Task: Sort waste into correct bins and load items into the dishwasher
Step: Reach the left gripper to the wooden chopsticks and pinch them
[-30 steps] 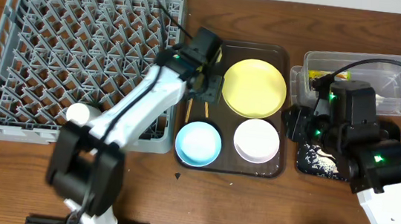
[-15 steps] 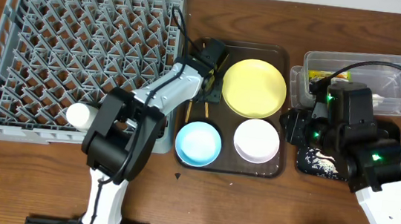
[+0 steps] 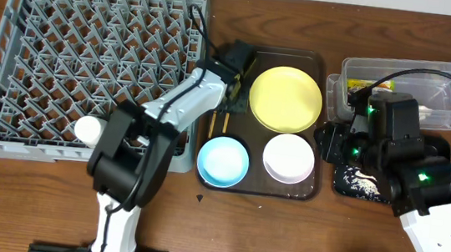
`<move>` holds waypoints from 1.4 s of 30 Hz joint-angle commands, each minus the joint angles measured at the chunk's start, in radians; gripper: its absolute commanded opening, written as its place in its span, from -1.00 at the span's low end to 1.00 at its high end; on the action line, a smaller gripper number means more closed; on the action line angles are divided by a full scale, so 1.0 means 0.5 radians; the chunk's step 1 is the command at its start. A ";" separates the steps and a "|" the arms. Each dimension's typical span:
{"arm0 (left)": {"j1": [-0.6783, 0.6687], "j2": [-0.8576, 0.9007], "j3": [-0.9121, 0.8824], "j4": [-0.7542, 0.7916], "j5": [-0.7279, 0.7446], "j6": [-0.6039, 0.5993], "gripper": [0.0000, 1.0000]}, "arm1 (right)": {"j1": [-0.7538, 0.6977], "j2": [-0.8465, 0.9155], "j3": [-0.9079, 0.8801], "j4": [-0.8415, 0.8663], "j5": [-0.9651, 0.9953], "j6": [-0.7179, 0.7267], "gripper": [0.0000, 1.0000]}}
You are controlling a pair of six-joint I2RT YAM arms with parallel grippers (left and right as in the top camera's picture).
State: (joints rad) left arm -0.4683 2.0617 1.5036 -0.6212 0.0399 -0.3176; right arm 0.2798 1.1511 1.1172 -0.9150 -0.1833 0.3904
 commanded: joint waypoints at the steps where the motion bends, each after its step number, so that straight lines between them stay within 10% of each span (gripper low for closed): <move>1: 0.056 -0.362 0.134 -0.059 -0.040 -0.002 -0.85 | 0.008 0.002 -0.011 0.007 -0.002 0.011 -0.10; 10: 0.332 -0.616 0.095 -0.575 -0.358 0.075 -0.85 | 0.008 0.002 -0.011 0.014 -0.002 0.011 -0.09; 35: 0.275 -0.648 0.214 -0.579 0.148 0.284 -0.66 | 0.008 0.002 -0.011 0.041 -0.002 0.011 -0.08; 42: -0.009 -0.540 0.169 -0.359 -0.122 0.440 -0.07 | 0.008 0.002 -0.011 0.040 -0.002 0.011 -0.07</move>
State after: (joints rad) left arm -0.4316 1.7317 1.5986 -0.8181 0.0727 -0.1356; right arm 0.2798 1.1515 1.1172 -0.8963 -0.1837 0.3904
